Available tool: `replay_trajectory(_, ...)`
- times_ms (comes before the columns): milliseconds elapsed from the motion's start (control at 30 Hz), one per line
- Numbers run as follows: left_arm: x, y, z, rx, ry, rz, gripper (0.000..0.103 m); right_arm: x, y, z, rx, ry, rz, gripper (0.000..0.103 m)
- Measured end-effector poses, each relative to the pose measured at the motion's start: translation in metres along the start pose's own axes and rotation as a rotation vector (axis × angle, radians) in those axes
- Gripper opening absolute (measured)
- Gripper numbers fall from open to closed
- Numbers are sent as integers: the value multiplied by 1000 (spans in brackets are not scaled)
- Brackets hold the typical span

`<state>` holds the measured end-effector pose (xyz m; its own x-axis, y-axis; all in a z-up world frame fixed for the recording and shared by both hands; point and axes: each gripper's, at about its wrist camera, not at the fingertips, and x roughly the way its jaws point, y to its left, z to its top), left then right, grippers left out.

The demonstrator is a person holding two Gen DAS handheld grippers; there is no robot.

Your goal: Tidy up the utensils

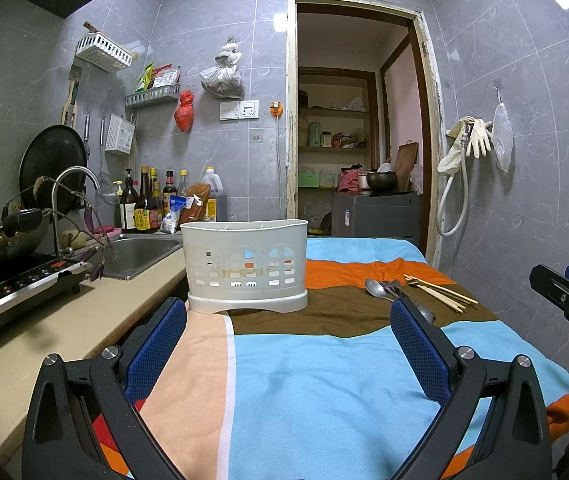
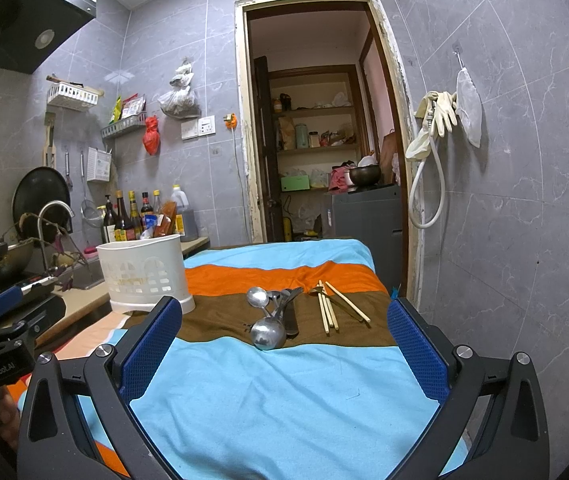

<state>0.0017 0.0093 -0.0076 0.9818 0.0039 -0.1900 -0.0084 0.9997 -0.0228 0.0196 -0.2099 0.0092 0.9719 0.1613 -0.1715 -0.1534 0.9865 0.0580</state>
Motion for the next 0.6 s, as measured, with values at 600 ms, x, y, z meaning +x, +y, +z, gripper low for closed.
replay_trajectory(600,11,-8,10,19,15,-41,100,12,-6,21,-66,-15,51,103)
